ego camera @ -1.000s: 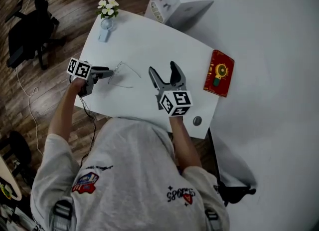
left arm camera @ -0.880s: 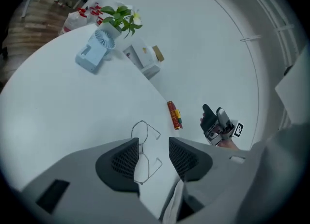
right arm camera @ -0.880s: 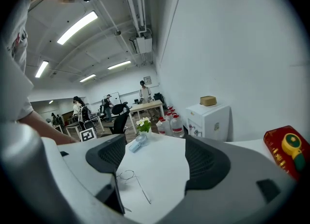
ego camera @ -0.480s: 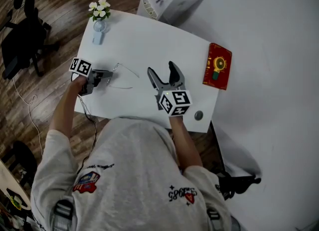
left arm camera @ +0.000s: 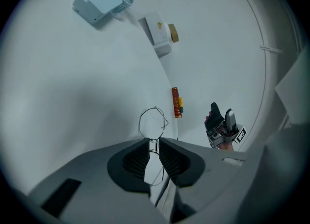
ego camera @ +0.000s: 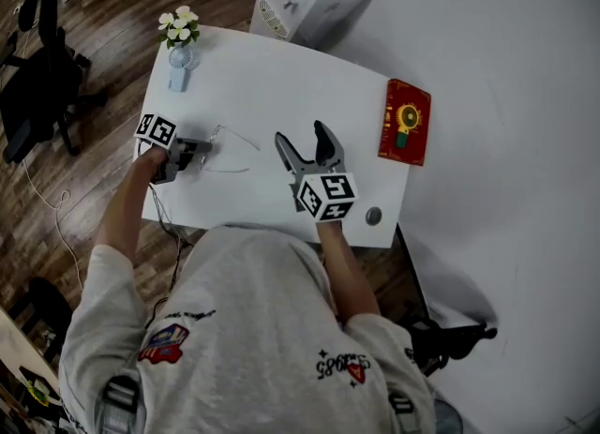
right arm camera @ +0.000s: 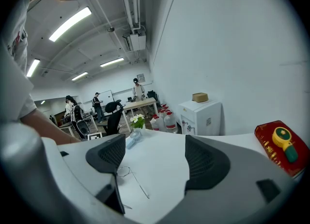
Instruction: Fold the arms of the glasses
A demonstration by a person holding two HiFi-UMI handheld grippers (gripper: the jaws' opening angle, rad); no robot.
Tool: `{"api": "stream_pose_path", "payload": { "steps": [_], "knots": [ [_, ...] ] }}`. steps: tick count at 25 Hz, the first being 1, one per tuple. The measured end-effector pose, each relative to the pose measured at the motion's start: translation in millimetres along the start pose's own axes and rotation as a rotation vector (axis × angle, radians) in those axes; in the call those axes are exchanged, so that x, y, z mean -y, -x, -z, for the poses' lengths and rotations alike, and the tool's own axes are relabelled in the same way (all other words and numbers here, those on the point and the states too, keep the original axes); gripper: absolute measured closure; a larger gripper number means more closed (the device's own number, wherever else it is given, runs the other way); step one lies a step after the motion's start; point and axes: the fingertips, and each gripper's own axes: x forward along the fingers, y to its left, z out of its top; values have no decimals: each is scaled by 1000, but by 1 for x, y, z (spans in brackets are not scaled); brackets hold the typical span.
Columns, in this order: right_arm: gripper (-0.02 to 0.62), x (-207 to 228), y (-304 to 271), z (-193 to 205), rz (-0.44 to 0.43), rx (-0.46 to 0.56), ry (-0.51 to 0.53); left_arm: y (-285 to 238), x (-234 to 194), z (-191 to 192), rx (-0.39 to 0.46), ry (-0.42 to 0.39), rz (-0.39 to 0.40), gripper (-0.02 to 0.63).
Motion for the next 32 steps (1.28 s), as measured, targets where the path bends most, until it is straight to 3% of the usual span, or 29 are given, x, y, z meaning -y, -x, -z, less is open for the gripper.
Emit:
{"api": "stream_pose_path", "payload": {
  "steps": [10, 18, 24, 30, 32],
  "knots": [
    [227, 2, 4, 8, -11, -2, -15, -12, 16, 1, 20, -92, -71, 589],
    [241, -6, 4, 6, -65, 1, -31, -7, 42, -1, 53, -265, -199, 591],
    [282, -13, 6, 8, -188, -50, -103, 3, 69, 1, 47, -378, -270, 592],
    [304, -29, 6, 27, -358, -172, -237, 10, 98, 8, 13, -444, -272, 592],
    [347, -38, 7, 37, -422, -233, -281, 11, 105, 12, -5, -461, -268, 592]
  ]
}}
